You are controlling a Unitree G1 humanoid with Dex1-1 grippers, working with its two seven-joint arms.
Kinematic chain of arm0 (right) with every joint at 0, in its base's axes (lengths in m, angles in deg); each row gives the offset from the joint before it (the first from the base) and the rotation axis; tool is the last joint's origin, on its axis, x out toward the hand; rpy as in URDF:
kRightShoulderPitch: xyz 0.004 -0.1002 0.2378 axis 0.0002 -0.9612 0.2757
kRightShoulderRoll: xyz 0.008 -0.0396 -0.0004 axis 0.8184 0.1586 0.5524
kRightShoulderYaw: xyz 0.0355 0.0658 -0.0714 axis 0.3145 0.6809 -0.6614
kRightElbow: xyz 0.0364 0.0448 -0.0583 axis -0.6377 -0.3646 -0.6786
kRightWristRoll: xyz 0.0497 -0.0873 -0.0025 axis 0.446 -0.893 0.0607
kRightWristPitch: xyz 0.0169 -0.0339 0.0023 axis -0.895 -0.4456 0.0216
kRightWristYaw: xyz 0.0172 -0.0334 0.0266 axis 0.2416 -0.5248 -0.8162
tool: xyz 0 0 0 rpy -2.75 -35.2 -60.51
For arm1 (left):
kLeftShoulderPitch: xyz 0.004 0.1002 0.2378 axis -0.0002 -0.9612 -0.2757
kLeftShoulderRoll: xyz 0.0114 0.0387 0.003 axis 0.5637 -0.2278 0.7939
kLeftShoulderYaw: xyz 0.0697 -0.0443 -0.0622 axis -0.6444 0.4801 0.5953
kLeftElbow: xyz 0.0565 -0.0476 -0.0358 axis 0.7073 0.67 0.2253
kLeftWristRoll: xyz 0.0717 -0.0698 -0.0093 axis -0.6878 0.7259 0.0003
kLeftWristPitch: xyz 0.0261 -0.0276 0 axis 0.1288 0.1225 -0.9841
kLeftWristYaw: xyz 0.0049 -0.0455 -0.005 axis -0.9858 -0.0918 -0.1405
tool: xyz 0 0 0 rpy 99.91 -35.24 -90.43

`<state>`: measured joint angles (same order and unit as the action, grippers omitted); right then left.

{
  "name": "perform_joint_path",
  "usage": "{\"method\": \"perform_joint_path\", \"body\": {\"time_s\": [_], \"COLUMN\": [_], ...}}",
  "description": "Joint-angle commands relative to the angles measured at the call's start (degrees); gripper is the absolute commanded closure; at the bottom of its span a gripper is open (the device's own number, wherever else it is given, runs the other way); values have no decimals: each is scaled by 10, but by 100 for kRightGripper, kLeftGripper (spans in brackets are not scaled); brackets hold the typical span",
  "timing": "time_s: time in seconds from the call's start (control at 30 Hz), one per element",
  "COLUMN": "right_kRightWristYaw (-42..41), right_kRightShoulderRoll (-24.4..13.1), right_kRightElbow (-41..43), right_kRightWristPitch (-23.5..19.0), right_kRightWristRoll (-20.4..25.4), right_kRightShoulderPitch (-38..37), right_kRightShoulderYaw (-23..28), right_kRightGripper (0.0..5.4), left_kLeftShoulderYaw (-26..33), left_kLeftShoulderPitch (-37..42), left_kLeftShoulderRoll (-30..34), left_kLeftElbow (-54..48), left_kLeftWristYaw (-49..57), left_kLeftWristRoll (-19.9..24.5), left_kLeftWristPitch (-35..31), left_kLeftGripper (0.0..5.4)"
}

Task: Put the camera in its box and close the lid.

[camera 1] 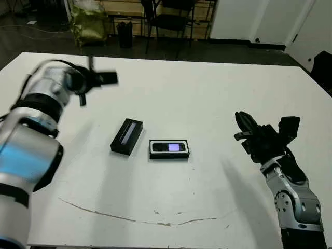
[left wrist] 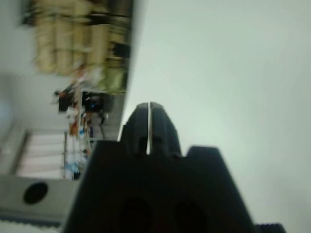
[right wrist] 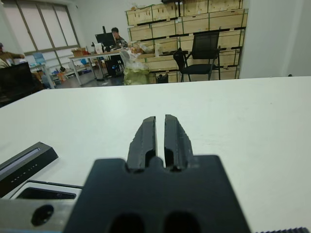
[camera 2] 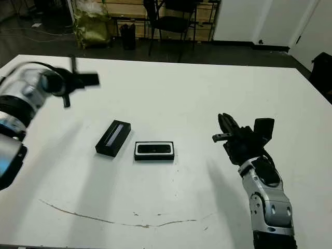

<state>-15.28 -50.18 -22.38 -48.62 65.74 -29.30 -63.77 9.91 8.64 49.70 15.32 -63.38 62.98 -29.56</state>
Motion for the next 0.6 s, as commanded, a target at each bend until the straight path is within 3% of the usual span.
{"method": "perform_joint_path", "body": {"time_s": [0.03,0.13,0.2,0.3,0.43,0.6], "right_kRightWristYaw": [-6,-4,-4,0,3,7], "right_kRightShoulderRoll": [4,5,4,6,8,12], "right_kRightElbow": [-13,-13,-14,-16,-27,-17], "right_kRightWristPitch": [1,7,12,15,12,7], "right_kRightWristRoll": [11,3,-2,-8,-6,-3], "right_kRightShoulderPitch": [-4,-4,-3,0,2,-2], "right_kRightShoulderYaw": [6,0,-5,-10,-9,-9], "right_kRightGripper": [540,540,540,540,540,540], "left_kLeftShoulderYaw": [120,194,216,217,191,150], "left_kLeftShoulderPitch": [-120,-266,-349,-461,-585,-673], "left_kLeftShoulderRoll": [-11,-38,-63,-107,-163,-197], "left_kLeftElbow": [-154,-445,-610,-801,-937,-978], "left_kLeftWristYaw": [-8,-2,24,61,92,106], "left_kLeftWristRoll": [136,233,262,275,300,294], "left_kLeftWristPitch": [-81,-233,-319,-391,-418,-391], "left_kLeftGripper": [539,539,539,501,407,292]}}
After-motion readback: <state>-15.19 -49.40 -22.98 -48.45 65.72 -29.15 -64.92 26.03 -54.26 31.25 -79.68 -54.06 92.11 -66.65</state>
